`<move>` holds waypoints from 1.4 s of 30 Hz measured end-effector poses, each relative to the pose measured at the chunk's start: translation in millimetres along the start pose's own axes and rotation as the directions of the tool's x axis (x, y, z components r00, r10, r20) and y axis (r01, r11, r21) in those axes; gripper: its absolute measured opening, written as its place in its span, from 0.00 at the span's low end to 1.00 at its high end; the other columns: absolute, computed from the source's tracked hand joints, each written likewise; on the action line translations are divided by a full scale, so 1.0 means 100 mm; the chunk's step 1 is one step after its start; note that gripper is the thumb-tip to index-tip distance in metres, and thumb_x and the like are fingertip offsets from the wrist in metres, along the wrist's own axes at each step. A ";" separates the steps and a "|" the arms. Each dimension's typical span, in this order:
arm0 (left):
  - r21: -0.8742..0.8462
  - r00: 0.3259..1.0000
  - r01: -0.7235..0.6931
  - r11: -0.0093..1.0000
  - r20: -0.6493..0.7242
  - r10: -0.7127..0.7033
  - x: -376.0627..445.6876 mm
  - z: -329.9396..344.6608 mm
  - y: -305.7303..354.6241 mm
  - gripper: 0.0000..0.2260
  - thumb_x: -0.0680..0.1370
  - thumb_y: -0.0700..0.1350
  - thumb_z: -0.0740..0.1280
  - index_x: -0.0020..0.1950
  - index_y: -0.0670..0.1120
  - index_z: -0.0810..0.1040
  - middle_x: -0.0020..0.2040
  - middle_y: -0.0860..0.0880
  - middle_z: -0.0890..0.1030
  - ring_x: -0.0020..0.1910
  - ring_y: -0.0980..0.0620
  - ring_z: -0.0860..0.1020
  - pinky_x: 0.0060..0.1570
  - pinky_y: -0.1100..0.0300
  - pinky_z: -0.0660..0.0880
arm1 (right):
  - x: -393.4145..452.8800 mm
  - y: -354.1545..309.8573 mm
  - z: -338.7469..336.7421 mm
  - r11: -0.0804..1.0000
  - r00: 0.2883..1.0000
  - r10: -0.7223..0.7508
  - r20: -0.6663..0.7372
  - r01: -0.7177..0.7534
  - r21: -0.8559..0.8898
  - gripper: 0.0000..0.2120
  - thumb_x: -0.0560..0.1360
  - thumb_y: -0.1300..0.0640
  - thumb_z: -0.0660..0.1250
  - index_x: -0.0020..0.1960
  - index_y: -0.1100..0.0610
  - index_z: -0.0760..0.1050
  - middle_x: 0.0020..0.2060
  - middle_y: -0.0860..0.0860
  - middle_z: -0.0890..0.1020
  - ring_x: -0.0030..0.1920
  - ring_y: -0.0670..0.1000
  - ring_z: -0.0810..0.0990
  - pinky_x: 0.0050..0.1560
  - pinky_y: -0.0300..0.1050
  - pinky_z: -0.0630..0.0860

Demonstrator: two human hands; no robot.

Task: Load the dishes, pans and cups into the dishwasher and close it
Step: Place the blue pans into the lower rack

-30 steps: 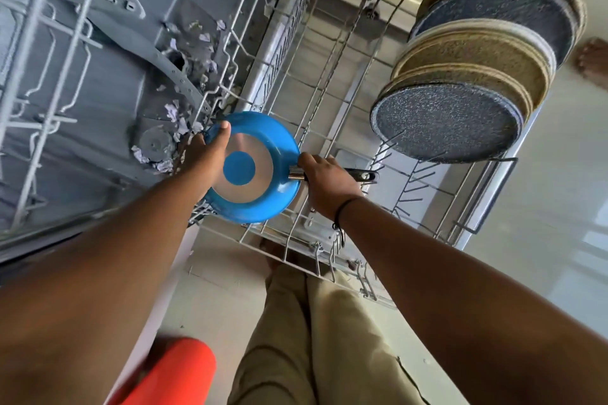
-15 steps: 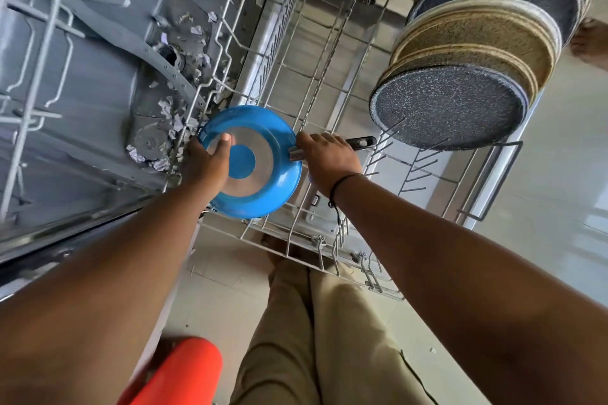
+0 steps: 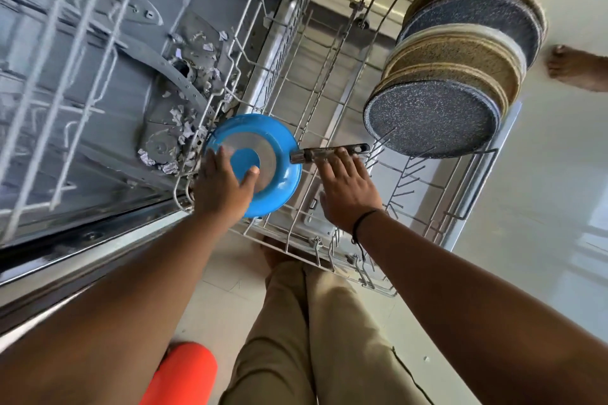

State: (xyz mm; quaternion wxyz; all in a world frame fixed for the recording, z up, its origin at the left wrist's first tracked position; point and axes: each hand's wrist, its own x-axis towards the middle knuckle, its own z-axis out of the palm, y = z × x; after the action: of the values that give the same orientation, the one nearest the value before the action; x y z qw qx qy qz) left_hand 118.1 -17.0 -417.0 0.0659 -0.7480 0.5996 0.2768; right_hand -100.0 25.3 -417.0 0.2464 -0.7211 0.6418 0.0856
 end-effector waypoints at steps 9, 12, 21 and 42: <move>0.331 0.931 -0.338 0.881 0.258 0.260 -1.25 -0.63 0.33 0.38 0.74 0.68 0.42 0.77 0.46 0.55 0.78 0.42 0.54 0.77 0.41 0.52 0.73 0.44 0.49 | -0.77 0.00 -0.84 0.992 0.980 0.010 0.200 0.015 -0.125 0.33 0.78 0.52 0.59 0.77 0.54 0.47 0.76 0.55 0.55 0.77 0.59 0.44 0.75 0.57 0.42; 0.331 0.912 -0.400 0.855 0.237 0.335 -1.72 -1.03 0.48 0.40 0.72 0.68 0.39 0.77 0.46 0.56 0.78 0.42 0.55 0.76 0.40 0.53 0.74 0.42 0.50 | -1.10 -0.12 -1.28 0.988 0.981 -0.029 0.191 0.057 -0.145 0.34 0.77 0.48 0.60 0.76 0.55 0.48 0.75 0.55 0.56 0.77 0.59 0.46 0.75 0.57 0.43; 0.214 0.914 -0.394 0.894 -0.014 0.406 -3.12 -2.15 0.55 0.36 0.74 0.68 0.47 0.74 0.46 0.64 0.74 0.42 0.66 0.72 0.39 0.64 0.69 0.39 0.62 | -2.03 -0.97 -2.35 0.958 0.968 -0.249 -0.019 0.243 -0.152 0.38 0.74 0.41 0.61 0.77 0.54 0.50 0.75 0.54 0.59 0.77 0.59 0.48 0.75 0.56 0.49; -0.213 0.712 0.241 0.947 -0.625 -0.321 -6.71 -3.01 -2.36 0.37 0.72 0.71 0.43 0.78 0.55 0.48 0.79 0.54 0.50 0.77 0.54 0.44 0.72 0.56 0.36 | -4.44 -4.85 -2.41 0.531 0.491 -0.846 -0.206 0.804 -0.267 0.36 0.68 0.35 0.58 0.70 0.54 0.65 0.66 0.55 0.74 0.71 0.62 0.66 0.69 0.57 0.66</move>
State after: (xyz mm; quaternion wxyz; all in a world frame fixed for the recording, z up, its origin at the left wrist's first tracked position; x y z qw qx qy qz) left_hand 353.8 495.6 110.8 -0.1490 -0.8820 0.4467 0.0202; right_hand 251.7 332.4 105.3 0.1037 -0.9584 0.2399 -0.1146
